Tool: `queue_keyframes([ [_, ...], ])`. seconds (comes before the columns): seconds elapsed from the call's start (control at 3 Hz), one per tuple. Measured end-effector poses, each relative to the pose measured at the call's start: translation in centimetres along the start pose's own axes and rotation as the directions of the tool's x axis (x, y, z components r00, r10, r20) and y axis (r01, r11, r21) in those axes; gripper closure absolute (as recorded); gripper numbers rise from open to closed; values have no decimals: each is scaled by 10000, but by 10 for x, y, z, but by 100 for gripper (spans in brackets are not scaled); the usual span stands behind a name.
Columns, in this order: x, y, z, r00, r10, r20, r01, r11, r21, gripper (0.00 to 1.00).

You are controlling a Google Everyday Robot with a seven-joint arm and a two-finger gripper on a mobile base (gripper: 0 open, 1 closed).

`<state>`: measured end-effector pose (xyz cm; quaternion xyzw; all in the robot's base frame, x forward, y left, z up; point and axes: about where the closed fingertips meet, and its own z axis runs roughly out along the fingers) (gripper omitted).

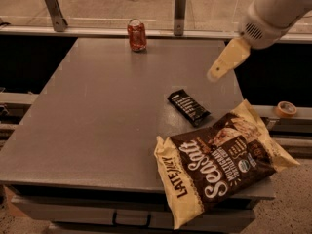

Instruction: Move rxbar chocolate near brown chip bag

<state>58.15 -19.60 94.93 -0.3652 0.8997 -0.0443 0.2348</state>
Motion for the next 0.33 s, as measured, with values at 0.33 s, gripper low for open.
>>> queue_keyframes([
  [0.33,-28,-37,-78,9906,-289,1333,68,9866,1631,0],
])
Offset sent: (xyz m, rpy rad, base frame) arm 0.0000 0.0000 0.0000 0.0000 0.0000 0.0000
